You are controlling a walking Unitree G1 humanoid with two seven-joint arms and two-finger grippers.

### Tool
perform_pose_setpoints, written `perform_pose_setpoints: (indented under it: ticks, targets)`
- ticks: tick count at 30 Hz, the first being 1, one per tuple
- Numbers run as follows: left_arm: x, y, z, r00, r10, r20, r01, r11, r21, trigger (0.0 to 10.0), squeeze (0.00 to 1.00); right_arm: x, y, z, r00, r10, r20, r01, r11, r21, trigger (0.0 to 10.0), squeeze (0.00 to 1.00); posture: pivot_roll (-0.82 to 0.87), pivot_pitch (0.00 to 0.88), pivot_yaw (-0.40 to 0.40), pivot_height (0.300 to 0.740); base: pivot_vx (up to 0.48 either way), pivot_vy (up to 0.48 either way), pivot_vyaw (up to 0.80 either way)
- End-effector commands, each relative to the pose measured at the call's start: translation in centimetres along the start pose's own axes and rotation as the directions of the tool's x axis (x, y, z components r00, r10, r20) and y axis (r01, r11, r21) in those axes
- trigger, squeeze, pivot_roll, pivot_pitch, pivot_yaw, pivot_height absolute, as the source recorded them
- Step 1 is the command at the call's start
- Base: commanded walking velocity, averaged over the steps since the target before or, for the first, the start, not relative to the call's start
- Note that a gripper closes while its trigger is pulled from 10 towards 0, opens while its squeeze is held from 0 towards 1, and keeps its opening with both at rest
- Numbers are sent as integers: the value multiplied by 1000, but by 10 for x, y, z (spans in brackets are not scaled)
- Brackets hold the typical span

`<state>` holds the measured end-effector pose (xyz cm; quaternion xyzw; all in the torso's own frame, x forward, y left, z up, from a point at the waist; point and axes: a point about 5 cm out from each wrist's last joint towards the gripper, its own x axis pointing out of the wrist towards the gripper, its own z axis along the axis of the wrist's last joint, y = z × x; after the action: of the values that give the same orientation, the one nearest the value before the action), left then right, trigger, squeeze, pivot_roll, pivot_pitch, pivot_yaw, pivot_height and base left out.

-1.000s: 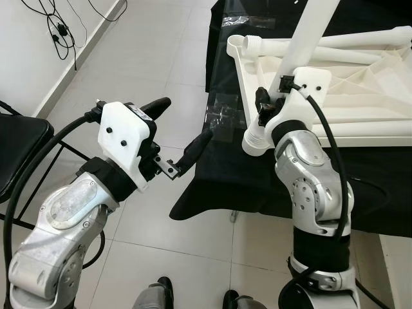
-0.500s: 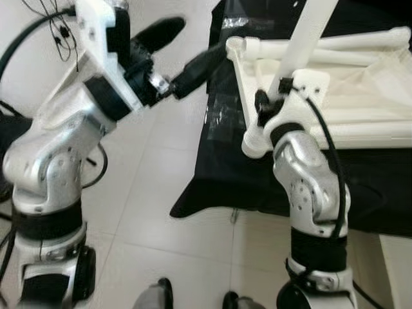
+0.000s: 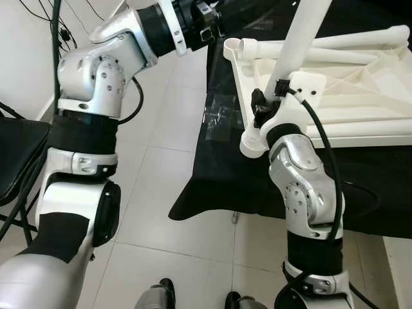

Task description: Building children table

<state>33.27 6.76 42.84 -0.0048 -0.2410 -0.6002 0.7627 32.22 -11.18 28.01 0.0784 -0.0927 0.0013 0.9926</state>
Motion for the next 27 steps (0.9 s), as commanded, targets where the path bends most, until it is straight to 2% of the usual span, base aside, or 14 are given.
perform_pose_setpoints:
  ticks: [1, 3, 6, 9, 14, 25, 26, 27]
  targets:
    - [10, -3, -1, 998, -54, -19, 54, 998, 27, 10000, 0, -3, 19, -24, 985, 136, -109, -122, 985, 118, 10000, 0, 134, 266, 66, 740, 0, 0, 0]
    - [17, 1, -4, 997, -67, -32, 68, 997, 32, 10000, 0, -4, 22, -22, 985, 147, -95, -136, 984, 119, 10000, 0, 133, 266, 69, 740, 0, 0, 0]
    - [17, 1, -4, 997, -67, -32, 68, 997, 32, 10000, 0, -4, 22, -22, 985, 147, -95, -136, 984, 119, 10000, 0, 133, 266, 69, 740, 0, 0, 0]
    - [29, 6, -13, 996, -65, -57, 66, 997, 31, 10000, 0, -4, 24, -18, 984, 163, -71, -154, 981, 118, 10000, 0, 131, 266, 69, 740, 0, 0, 0]
    - [35, 7, -23, 994, -59, -89, 61, 998, 27, 10000, 0, -5, 26, -15, 983, 172, -59, -164, 979, 120, 10000, 0, 131, 266, 69, 740, 0, 0, 0]
    - [55, -3, -33, 978, -168, -124, 169, 986, 0, 10000, 0, -6, 28, -14, 982, 181, -48, -173, 976, 129, 10000, 0, 122, 268, 76, 740, 0, 0, 0]
    - [58, -4, -34, 975, -179, -131, 181, 984, 2, 8510, 0, -6, 28, -14, 982, 182, -46, -174, 976, 131, 10000, 0, 120, 268, 79, 740, 0, 0, 0]
    - [60, -5, -35, 973, -185, -139, 188, 982, 8, 0, 0, -6, 29, -14, 982, 183, -45, -176, 976, 132, 10000, 0, 118, 267, 82, 740, 0, 0, 0]
